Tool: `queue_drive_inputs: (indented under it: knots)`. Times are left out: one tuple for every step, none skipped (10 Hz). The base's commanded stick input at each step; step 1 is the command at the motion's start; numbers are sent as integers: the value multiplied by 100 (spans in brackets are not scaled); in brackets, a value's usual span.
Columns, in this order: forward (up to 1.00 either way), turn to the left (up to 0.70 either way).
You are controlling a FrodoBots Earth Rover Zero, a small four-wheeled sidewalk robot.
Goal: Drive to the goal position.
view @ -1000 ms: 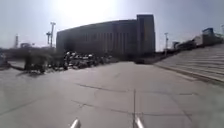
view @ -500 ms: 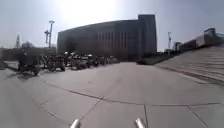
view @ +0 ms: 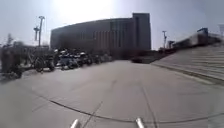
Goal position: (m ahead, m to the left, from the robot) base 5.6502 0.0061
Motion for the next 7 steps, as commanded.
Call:
queue_drive_inputs:
  knots:
    - [100, -20]
    - [100, -9]
    - [100, 0]
    - [100, 0]
    - [100, 0]
    - [100, 0]
    - [100, 0]
